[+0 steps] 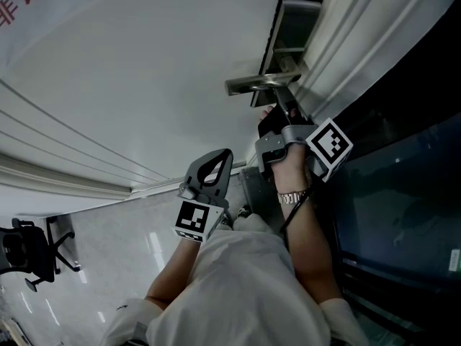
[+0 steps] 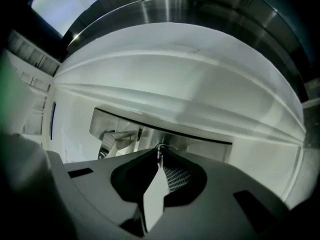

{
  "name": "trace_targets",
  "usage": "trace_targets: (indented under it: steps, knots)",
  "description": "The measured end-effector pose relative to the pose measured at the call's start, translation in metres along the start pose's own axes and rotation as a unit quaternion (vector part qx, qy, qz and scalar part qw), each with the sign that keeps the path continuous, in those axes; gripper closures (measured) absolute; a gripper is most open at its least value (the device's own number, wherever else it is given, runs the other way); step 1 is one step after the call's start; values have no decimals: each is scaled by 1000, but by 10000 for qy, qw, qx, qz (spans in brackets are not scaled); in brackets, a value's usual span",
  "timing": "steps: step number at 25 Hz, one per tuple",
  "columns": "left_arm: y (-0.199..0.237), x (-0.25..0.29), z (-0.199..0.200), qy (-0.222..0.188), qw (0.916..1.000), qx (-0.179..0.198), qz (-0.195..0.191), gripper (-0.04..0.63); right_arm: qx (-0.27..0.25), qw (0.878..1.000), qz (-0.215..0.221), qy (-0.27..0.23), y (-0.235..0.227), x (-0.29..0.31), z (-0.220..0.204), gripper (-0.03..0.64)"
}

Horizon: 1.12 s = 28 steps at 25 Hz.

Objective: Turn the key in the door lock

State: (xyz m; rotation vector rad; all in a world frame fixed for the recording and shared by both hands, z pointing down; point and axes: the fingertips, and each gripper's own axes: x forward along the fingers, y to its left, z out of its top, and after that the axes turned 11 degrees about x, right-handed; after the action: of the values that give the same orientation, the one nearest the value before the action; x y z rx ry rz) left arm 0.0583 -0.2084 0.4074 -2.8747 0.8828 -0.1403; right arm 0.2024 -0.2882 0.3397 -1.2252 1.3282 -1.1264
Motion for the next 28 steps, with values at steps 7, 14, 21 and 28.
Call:
trace_targets:
  steps: [7, 14, 21, 28]
  knots:
    - [0, -7, -8, 69, 10000, -24, 12, 589, 555, 9984, 75, 94, -8, -2, -1, 541]
    - [0, -5, -4, 56, 10000, -43, -19, 589, -1291, 9895, 151, 631, 8, -17, -15, 541]
    - [-7, 2, -5, 43, 9999, -32, -141, 589, -4722, 8776, -421, 711, 14, -32, -10, 509]
    - [-15, 11, -1, 21, 9996, 41, -283, 589, -7089, 6967, -775, 774, 17, -34, -15, 506]
